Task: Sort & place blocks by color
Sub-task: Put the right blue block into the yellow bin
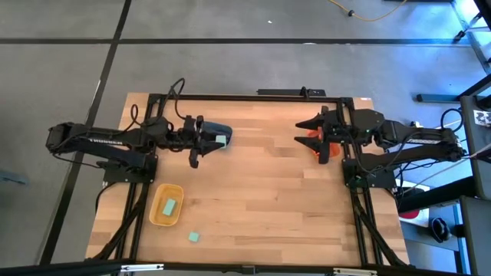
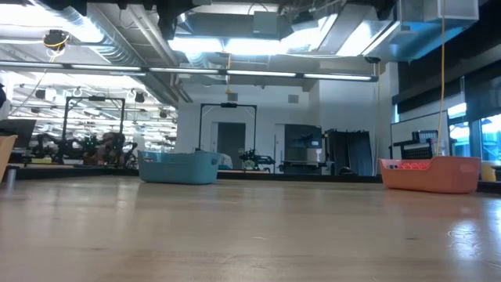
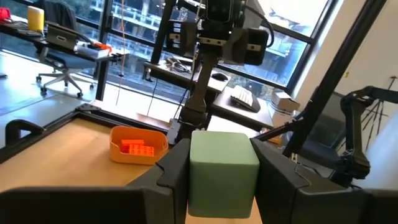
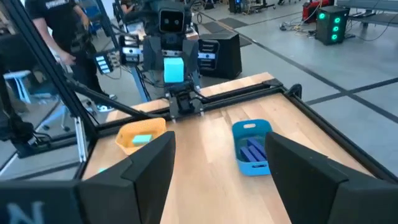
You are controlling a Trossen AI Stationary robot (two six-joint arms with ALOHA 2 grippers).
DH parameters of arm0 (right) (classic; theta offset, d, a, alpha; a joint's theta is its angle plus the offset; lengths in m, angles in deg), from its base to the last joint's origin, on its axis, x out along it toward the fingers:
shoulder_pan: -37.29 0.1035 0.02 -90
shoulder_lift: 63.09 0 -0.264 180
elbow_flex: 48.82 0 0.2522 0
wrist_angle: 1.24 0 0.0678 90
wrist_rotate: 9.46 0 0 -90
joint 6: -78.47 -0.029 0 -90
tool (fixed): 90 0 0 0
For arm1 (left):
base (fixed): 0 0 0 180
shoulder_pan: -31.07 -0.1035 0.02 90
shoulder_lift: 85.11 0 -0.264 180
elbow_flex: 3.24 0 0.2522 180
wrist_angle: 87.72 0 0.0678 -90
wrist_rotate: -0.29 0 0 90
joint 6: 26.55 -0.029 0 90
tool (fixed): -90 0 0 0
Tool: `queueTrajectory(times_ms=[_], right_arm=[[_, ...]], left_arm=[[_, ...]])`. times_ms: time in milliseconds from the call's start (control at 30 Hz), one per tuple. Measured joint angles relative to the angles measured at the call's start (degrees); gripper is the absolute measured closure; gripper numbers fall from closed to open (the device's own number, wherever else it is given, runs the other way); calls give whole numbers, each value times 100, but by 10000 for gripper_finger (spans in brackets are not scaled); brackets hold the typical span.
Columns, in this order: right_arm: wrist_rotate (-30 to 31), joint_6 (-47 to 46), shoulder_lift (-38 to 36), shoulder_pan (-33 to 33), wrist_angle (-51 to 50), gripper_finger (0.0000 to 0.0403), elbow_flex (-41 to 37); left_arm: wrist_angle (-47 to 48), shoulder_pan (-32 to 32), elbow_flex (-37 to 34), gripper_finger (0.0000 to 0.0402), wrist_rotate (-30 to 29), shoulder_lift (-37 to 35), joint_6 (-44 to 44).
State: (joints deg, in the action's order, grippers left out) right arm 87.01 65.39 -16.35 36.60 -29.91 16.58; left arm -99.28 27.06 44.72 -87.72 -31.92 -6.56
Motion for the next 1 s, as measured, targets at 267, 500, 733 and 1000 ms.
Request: queueTrajectory(times_ms=[267, 500, 733, 1000], right_arm=[[1, 300, 75, 0, 3, 153, 0], [1, 306, 75, -2, 3, 153, 0], [1, 291, 75, -2, 3, 153, 0], [-1, 291, 75, -2, 3, 153, 0]], left_arm=[[-7, 0, 0, 277, -47, 2, 34], [-8, 0, 0, 277, -17, 2, 39], [-7, 1, 0, 277, 360, 2, 27], [-5, 0, 0, 277, 366, 2, -253]])
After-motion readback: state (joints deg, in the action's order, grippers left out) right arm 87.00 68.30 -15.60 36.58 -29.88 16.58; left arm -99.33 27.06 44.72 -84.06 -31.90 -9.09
